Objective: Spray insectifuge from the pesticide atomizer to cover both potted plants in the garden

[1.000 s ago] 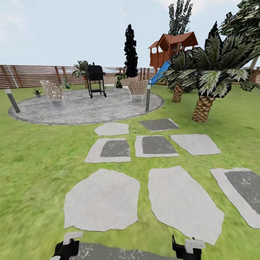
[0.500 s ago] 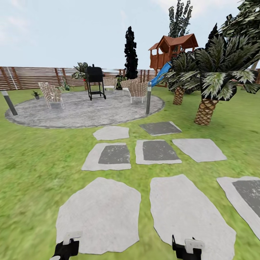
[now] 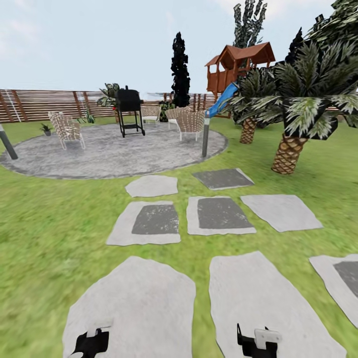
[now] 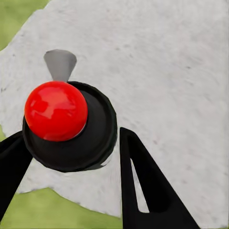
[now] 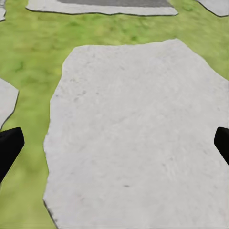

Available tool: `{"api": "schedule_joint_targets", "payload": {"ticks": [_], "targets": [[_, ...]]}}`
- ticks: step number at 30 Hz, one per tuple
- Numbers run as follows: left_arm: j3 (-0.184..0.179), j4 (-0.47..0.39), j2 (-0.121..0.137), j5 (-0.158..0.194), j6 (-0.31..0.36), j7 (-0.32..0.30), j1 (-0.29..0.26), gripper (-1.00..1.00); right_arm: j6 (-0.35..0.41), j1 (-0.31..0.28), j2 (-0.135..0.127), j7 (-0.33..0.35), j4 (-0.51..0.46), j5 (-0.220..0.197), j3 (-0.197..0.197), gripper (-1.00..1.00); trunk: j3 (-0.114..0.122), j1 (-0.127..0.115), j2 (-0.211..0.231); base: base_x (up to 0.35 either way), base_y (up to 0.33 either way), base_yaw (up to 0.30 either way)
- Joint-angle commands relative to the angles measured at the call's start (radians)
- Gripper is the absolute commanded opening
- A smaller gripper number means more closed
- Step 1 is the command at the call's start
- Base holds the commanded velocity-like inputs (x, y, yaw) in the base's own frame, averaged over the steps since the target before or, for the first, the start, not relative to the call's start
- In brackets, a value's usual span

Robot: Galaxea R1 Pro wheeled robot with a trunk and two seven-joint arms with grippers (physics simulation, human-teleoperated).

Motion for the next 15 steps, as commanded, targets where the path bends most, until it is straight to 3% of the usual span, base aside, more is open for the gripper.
{"api": "schedule_joint_targets", "payload": {"ticks": [1,11,15], "targets": [[0.005,0.001,0.000,-0.010,-0.004,0.003,-0.001,-1.00,-0.002,0.000,0.000,-0.004,0.001,0.003,0.001,1.00,-0.001,0.000,0.000,0.339,0.000,0.000],[0.005,-0.016,-0.006,-0.006,-0.004,0.003,-0.001,-1.00,-0.002,0.000,0.000,-0.004,0.001,0.003,0.001,1.00,-0.001,0.000,0.000,0.339,0.000,0.000],[0.010,-0.086,-0.014,-0.005,-0.004,0.003,-0.002,-1.00,-0.002,0.000,-0.001,-0.004,0.001,0.004,0.001,1.00,-0.001,0.000,0.000,0.339,0.000,0.000]]}}
